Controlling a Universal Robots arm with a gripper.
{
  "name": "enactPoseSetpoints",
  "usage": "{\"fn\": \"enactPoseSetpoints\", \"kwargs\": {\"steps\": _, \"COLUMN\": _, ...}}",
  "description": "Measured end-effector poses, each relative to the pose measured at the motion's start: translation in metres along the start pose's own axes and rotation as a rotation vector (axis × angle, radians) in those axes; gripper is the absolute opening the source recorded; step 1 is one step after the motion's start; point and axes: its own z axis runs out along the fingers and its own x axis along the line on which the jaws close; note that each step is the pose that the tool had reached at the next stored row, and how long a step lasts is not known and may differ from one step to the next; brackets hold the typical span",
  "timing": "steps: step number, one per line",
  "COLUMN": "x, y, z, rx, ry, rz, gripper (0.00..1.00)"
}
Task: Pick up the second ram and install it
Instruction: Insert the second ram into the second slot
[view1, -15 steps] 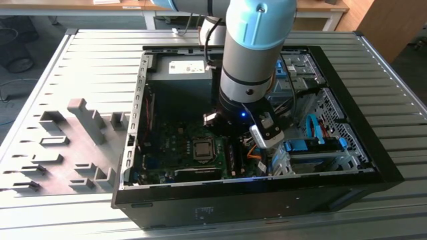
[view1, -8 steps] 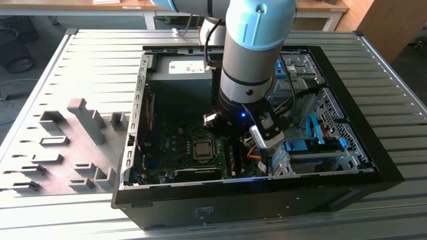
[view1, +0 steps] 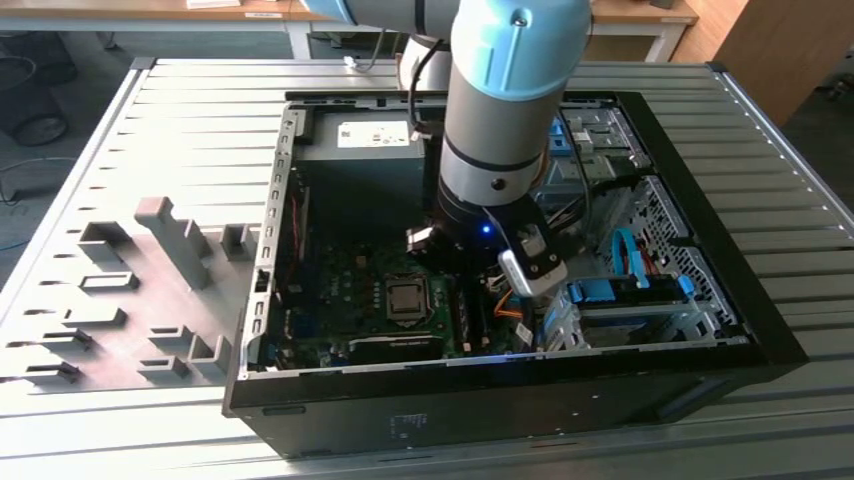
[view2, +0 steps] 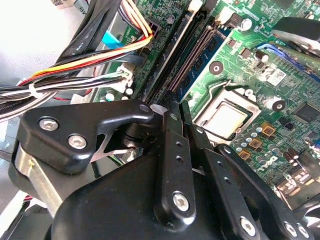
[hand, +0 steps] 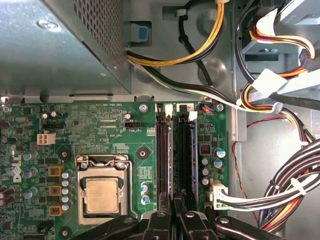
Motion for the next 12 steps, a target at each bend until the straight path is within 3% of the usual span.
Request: {"fn": "enactPoseSetpoints", "kwargs": {"steps": 12, "x": 0.0001, "y": 0.0057, "z": 0.0003, "rx": -0.0001, "ry": 0.0, "rz": 0.0, "gripper": 0.14}}
